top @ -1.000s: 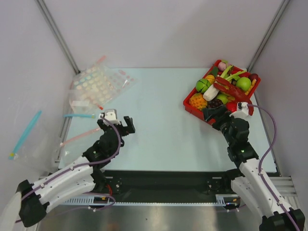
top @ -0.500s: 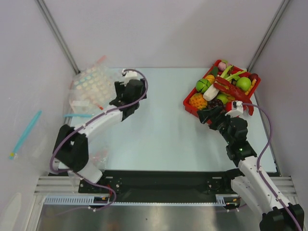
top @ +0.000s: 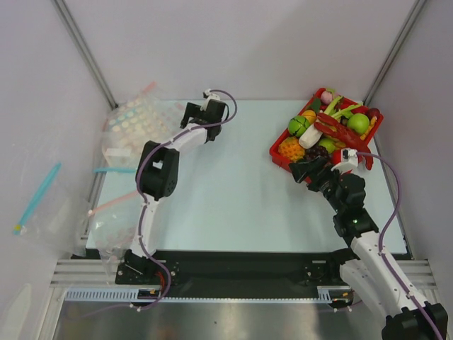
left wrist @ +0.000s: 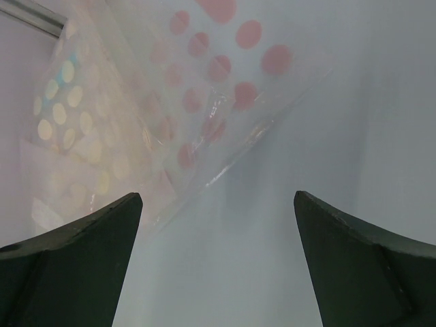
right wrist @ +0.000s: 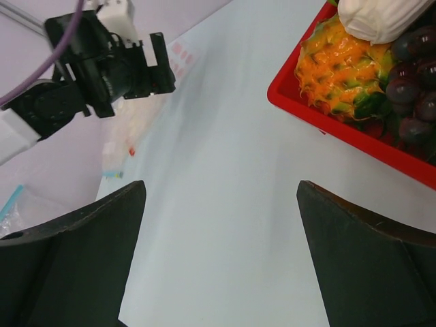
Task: Place the food in the zip-top bag and seal the zipper
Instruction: Pick up the zipper food storage bag at the center of the board.
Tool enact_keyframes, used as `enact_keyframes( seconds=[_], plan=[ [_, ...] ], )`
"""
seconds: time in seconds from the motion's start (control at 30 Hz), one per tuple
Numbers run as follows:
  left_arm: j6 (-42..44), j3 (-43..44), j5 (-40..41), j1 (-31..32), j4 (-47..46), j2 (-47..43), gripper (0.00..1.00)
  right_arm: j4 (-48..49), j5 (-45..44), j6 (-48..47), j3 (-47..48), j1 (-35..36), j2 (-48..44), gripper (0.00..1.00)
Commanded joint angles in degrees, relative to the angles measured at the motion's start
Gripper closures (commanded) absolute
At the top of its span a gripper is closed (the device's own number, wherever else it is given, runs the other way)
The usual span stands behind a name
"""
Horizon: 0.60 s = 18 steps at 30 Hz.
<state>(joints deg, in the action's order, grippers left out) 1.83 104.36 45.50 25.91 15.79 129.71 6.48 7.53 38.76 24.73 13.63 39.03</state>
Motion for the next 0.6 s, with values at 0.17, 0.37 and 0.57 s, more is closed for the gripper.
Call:
enact_keyframes(
  seconds=[0.17,0.37,0.57],
  plan=[
    [10.04,13.24,2.24,-5.70,-4.62,8.62,0.02,2.22,0.73,-0.97,0.14,0.08,-1.93,0.00],
    [15.56,20.26,-1.37,-8.15,-7.26,14.33,0.04,2.05,1.43,-0.53,0.41,0.08,-2.72,0.00],
    [18.47,28.09,-5.59,-8.77,-7.87,21.10,0.03,1.08,1.52,-0.62,1.02,0.17,-3.60,0.00]
  ],
)
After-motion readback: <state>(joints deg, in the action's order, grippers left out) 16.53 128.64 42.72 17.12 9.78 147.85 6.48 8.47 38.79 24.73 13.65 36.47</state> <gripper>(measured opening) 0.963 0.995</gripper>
